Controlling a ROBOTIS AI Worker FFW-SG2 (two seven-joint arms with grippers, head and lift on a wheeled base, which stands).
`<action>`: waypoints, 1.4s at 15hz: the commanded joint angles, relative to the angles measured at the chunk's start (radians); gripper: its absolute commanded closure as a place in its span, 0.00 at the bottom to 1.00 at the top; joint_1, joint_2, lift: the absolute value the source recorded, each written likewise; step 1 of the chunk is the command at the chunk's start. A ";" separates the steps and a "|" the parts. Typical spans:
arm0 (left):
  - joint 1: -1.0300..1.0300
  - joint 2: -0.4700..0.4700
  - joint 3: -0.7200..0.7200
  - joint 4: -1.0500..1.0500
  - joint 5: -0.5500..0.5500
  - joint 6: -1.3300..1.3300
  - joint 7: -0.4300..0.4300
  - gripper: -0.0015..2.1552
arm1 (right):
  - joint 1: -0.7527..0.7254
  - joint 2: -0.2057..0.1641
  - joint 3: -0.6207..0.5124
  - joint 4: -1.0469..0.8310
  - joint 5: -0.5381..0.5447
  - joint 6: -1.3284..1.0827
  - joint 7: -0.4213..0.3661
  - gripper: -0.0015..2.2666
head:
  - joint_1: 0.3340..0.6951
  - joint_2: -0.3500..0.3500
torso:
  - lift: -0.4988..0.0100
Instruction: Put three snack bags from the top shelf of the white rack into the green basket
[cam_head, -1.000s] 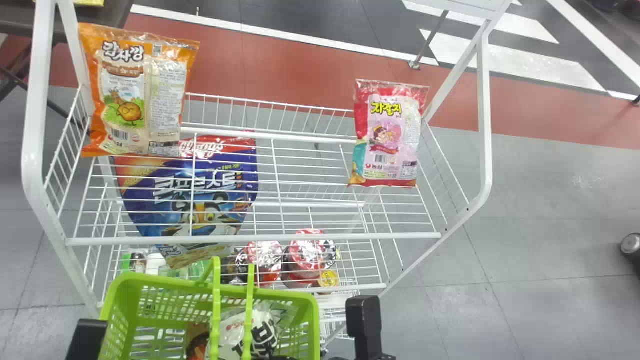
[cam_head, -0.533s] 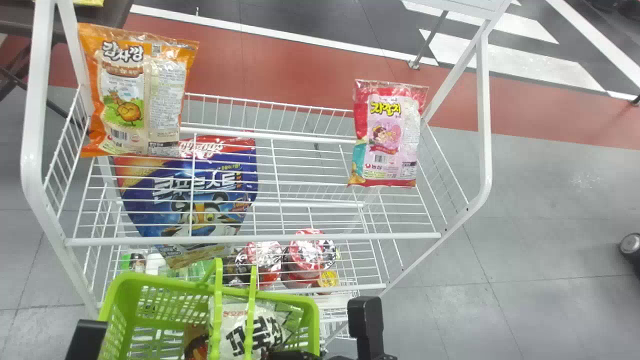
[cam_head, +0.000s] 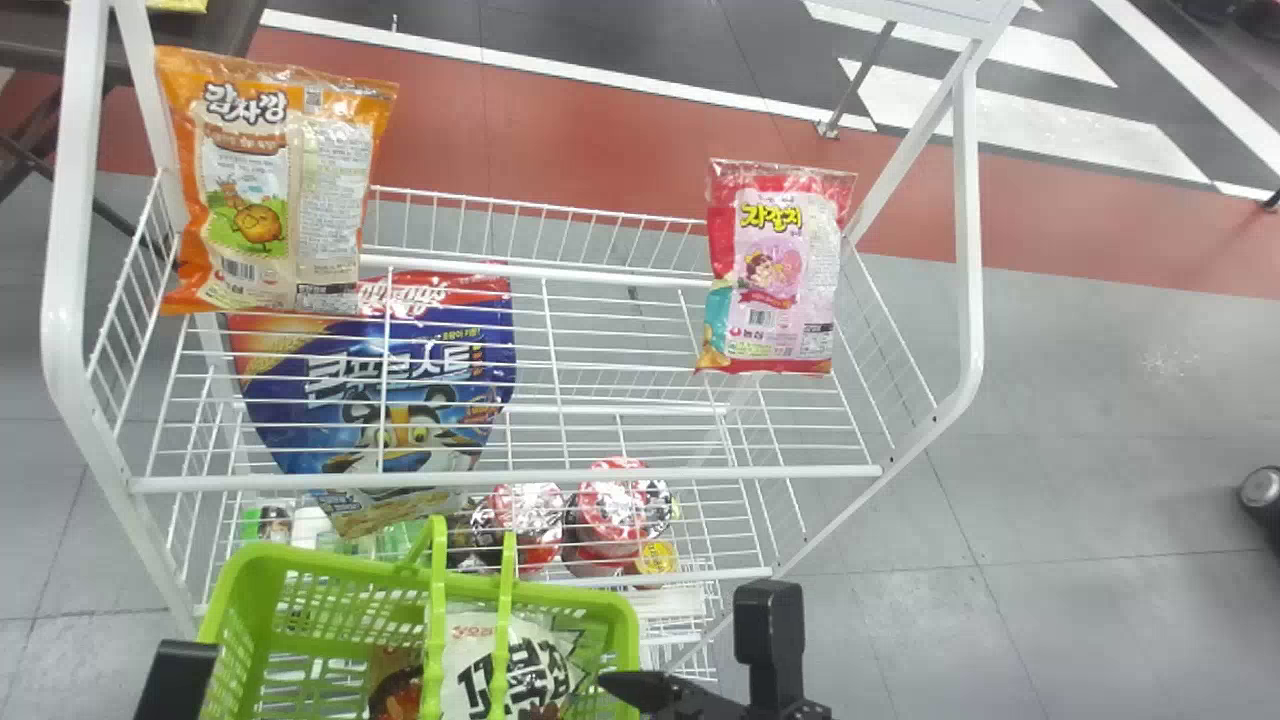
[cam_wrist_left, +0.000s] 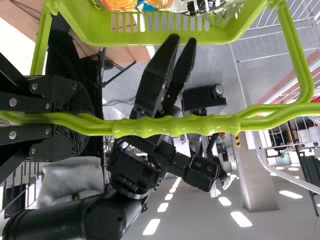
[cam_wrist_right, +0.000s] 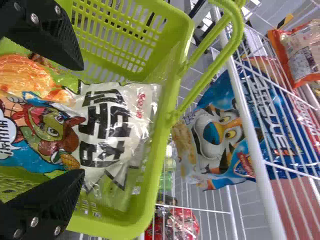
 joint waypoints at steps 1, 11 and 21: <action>0.002 0.000 0.004 0.011 0.000 -0.006 0.002 1.00 | 0.019 0.000 -0.024 -0.046 -0.001 -0.110 -0.008 0.03 | 1.00 0.00 | 0.98; 0.031 0.006 0.002 0.002 0.000 -0.024 -0.021 1.00 | -0.308 0.057 -0.175 0.086 0.165 -0.573 -0.196 0.03 | 1.00 0.00 | 0.98; 0.011 0.011 -0.044 0.002 -0.033 -0.006 -0.013 0.99 | -0.736 0.051 -0.312 0.483 0.311 -0.392 -0.157 0.04 | 1.00 0.00 | 0.98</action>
